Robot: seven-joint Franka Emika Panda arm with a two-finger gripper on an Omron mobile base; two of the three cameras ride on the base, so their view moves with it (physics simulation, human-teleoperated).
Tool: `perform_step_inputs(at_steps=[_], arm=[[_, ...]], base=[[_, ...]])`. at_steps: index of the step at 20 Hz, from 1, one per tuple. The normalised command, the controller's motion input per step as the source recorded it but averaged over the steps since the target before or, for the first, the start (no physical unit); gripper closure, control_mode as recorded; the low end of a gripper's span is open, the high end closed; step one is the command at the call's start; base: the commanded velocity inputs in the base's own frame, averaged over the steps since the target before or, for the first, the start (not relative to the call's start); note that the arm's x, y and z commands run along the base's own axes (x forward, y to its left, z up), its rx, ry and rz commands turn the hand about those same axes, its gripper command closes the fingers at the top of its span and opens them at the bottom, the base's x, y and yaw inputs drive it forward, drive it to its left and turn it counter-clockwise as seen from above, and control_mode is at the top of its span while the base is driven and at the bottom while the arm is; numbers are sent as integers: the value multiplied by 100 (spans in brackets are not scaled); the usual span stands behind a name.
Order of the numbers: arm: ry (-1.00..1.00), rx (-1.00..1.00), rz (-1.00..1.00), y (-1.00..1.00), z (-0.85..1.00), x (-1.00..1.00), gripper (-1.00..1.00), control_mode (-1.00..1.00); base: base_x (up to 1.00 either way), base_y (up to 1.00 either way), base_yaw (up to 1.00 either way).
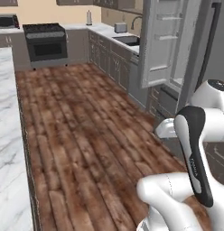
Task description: Pick up each peach from the fridge and place one peach on each plate on the dining counter.
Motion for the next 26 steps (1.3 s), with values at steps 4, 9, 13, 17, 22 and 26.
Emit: perform_step_inputs(at_steps=[4,9,13,17,22,26], arm=[[0,0,0,0,0,0,-100,100],[0,0,0,0,0,0,-100,100],[0,0,0,0,0,0,-100,100],[0,0,0,0,0,0,-100,100],[0,0,0,0,0,0,-100,100],[0,0,0,0,0,0,-100,100]], base=[[100,-1,8],[100,-2,0],[100,-8,-6],[100,-19,-27],[98,-21,-45],[76,-30,-56]])
